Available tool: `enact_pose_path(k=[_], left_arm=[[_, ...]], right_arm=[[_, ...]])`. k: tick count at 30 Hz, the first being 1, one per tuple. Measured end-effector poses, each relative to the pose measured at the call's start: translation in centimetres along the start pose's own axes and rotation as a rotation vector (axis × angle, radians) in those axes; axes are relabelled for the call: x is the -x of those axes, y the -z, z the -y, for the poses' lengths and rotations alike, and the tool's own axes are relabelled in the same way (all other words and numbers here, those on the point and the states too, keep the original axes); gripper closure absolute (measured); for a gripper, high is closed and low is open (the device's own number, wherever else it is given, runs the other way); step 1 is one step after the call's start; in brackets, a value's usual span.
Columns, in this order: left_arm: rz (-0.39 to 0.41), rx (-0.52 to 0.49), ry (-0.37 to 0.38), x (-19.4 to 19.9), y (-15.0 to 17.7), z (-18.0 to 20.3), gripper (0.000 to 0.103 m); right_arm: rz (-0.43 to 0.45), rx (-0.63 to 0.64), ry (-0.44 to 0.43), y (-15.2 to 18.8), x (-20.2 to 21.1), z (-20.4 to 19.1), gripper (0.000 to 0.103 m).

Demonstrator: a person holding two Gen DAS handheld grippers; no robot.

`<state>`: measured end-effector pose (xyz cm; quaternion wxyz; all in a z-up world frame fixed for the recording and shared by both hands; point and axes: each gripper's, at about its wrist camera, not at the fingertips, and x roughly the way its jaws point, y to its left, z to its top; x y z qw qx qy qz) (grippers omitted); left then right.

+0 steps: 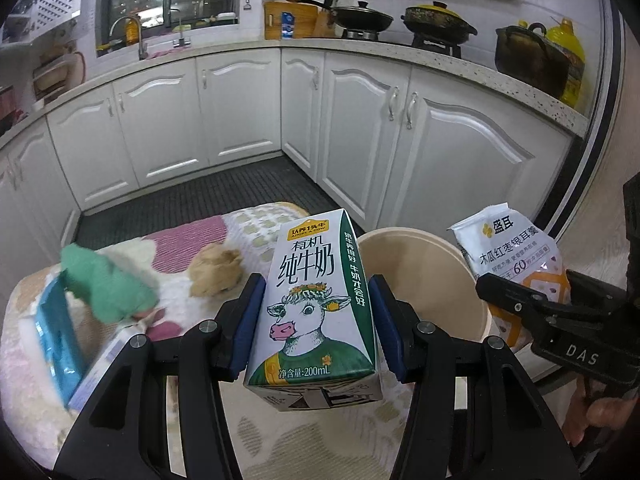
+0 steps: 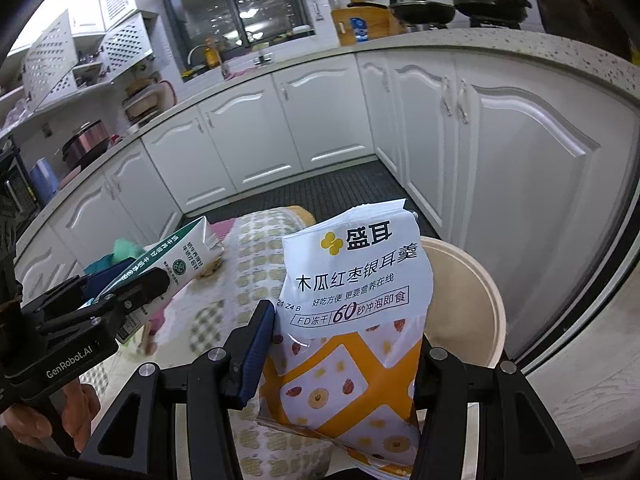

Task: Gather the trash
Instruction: 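Carry the milk carton and snack bag with both tools over the beige bin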

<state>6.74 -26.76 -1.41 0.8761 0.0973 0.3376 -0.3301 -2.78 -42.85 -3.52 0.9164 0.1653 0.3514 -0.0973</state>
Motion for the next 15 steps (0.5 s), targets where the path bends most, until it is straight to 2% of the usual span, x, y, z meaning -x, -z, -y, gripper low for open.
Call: enact_pose_path(k=[7, 15], left_arm=[[-0.015, -0.005, 0.033, -1.8, -0.8, 1.8, 0.052], [-0.066, 0.025, 0.065, -4.6, -0.7, 2.8, 0.052]], right_arm=[[-0.005, -0.024, 0.027, -0.4, -0.7, 1.5, 0.051], [-0.031, -0.052, 0.051, -0.1, -2.1, 3.1, 0.051]])
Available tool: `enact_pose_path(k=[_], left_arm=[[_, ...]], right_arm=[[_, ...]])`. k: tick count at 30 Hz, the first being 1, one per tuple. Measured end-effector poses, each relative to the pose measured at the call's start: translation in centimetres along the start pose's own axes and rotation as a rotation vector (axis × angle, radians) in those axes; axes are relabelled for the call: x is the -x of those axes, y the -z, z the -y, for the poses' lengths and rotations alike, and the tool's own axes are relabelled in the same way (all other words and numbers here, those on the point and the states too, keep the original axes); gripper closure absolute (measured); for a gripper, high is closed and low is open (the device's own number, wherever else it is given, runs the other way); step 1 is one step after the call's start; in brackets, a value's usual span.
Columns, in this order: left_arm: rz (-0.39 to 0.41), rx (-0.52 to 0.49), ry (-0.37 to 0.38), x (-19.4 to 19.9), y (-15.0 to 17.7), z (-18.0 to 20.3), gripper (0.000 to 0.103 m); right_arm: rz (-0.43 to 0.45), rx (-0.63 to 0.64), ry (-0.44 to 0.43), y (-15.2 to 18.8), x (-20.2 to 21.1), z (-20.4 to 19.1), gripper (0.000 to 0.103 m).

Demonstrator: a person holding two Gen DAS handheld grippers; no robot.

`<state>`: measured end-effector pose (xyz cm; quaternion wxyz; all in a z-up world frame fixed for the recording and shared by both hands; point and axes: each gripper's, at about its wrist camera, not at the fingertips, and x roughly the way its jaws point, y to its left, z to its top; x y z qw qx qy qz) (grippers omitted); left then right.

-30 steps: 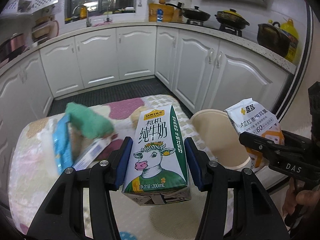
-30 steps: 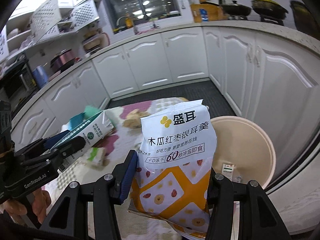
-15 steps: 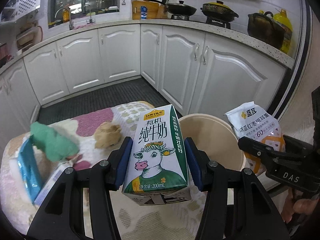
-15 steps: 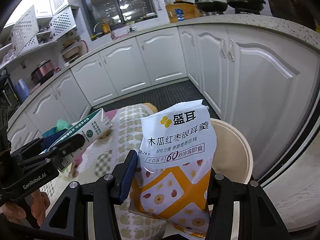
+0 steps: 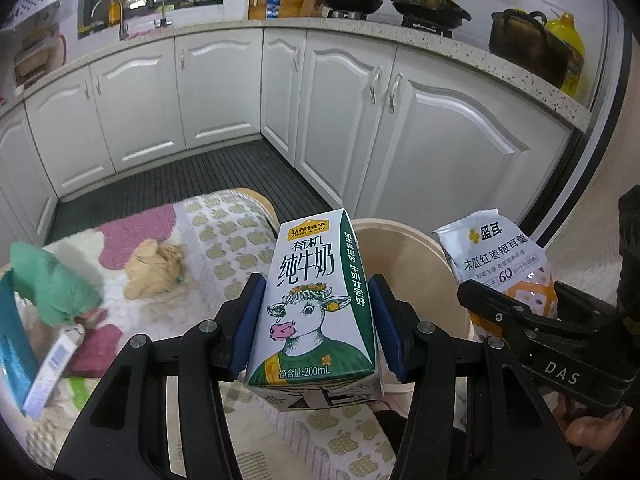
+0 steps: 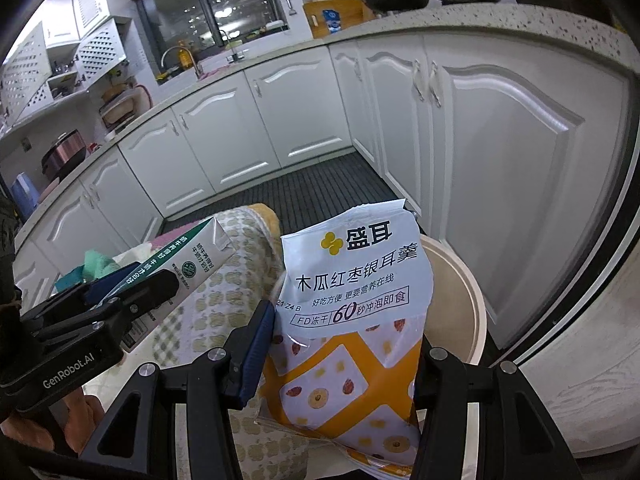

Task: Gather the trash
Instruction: 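Carry the milk carton and snack bag with both tools over the beige bin, then open both tools to drop the carton and snack bag into the bin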

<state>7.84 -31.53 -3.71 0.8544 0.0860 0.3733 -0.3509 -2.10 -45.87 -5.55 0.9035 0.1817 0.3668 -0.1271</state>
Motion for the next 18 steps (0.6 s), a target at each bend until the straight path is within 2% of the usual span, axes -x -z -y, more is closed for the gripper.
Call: enact_pose_path(k=[12, 16, 18], left_arm=[[-0.035, -0.006, 0.005, -2.9, 0.2, 1.1, 0.052], [-0.041, 0.003, 0.032, -3.5, 0.3, 1.3, 0.05], [-0.043, 0.004, 0.032, -3.9, 0.4, 1.3, 0.042]], right_arm=[[-0.049, -0.039, 0.044, 0.1, -3.1, 2.7, 0.05], [-0.068, -0.045, 0.063, 0.0, -4.3, 3.1, 0.046], [-0.082, -0.043, 0.075, 0.0, -4.8, 3.4, 0.045]])
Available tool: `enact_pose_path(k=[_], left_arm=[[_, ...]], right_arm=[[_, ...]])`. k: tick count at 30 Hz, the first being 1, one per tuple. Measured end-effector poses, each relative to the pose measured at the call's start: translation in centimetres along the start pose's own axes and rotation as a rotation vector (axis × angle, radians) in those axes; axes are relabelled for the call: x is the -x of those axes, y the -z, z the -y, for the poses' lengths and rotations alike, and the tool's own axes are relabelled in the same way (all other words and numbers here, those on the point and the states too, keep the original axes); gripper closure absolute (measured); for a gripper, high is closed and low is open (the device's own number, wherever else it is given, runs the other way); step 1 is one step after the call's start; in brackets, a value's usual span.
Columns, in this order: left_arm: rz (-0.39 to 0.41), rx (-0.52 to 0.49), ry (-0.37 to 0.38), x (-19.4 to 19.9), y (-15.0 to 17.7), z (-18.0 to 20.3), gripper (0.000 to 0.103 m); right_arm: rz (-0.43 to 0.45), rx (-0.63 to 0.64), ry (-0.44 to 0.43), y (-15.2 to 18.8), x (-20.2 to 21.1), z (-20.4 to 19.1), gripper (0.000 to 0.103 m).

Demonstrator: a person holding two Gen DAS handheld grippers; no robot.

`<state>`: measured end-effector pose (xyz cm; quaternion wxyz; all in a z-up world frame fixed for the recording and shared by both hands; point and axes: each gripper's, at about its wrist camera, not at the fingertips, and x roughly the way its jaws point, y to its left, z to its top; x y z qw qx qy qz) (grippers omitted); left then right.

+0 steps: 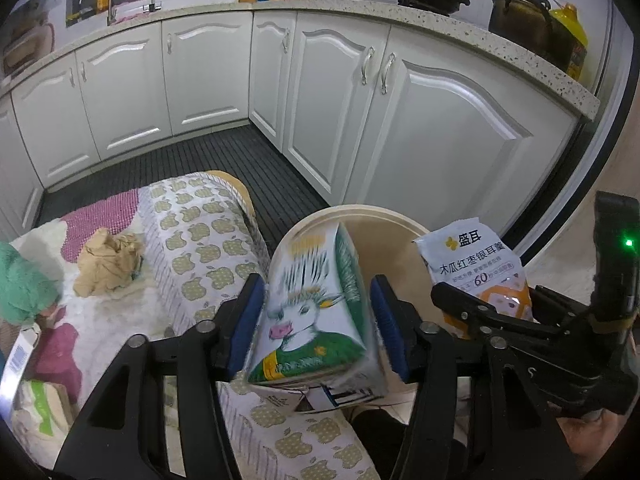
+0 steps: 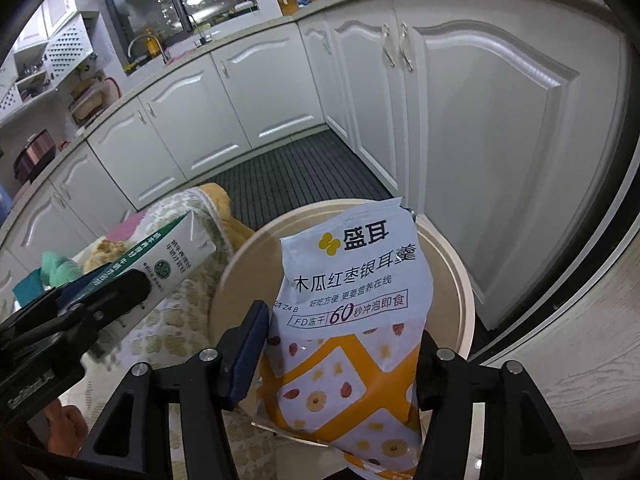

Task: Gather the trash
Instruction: 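Open both tools to drop the carton and snack bag into the bin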

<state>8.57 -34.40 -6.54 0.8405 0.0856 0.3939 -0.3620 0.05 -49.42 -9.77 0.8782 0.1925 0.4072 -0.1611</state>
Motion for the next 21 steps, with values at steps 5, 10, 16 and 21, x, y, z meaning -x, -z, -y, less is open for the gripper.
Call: enact_pose_path(k=[5, 10, 16, 21], left_arm=[[0.004, -0.002, 0.013, 0.0, 0.3, -0.2, 0.029], [-0.004, -0.003, -0.001, 0.2, 0.7, -0.2, 0.029], [-0.002, 0.0, -0.025, 1.1, 1.2, -0.6, 0.029], [0.012, 0.003, -0.05, 2.2, 1.8, -1.1, 0.029]], right_arm=[[0.004, -0.024, 0.007, 0.1, -0.2, 0.7, 0.025], [-0.033, -0.045, 0.001, 0.6, -0.6, 1.1, 0.025], [-0.035, -0.026, -0.007, 1.8, 0.1, 0.6, 0.025], [-0.026, -0.011, -0.018, 2.1, 1.0, -0.3, 0.025]])
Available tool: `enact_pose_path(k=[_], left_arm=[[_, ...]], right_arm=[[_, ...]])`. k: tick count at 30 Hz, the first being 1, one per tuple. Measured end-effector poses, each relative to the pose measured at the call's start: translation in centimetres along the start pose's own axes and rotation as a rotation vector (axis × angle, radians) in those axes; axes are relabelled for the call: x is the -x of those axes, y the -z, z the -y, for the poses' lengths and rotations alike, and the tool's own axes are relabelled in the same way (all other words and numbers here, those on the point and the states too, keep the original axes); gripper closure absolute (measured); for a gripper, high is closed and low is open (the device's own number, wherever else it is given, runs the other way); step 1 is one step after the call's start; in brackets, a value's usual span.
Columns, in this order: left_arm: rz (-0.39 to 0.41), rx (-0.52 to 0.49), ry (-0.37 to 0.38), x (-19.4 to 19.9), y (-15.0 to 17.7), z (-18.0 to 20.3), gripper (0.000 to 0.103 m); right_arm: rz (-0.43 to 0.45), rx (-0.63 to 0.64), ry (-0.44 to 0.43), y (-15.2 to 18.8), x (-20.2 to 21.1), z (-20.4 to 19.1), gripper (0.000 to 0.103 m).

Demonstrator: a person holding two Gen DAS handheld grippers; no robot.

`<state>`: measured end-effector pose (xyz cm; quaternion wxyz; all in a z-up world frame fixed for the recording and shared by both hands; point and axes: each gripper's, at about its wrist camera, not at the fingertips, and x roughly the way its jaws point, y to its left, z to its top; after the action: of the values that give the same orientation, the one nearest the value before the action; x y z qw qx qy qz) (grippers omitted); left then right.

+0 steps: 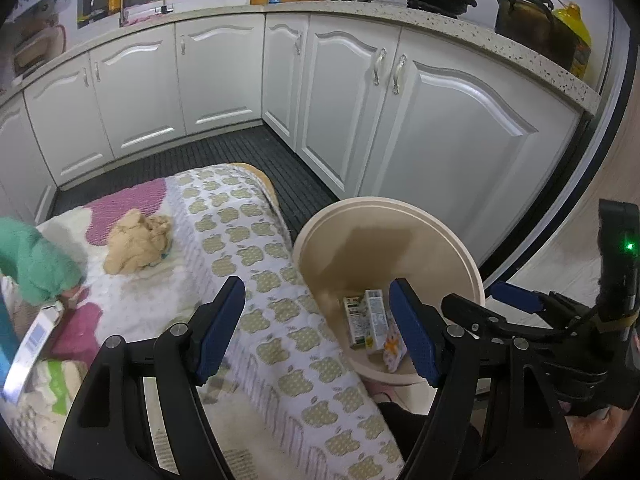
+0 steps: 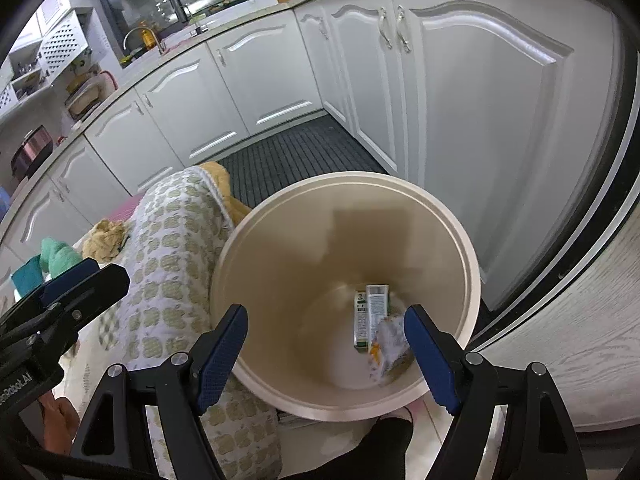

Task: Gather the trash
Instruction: 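Open both tools to drop the carton and snack bag into the bin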

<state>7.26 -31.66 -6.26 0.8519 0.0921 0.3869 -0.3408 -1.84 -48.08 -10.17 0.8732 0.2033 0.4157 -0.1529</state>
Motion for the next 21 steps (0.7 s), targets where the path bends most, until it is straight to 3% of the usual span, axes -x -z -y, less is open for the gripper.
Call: enact_pose_path(k=[21], left_arm=[[0.081, 0.06, -0.122, 6.8, 2.4, -4.8, 0.029]], right_arm=[[0.066, 0.094, -0.074, 0.8, 4.1, -7.2, 0.024]])
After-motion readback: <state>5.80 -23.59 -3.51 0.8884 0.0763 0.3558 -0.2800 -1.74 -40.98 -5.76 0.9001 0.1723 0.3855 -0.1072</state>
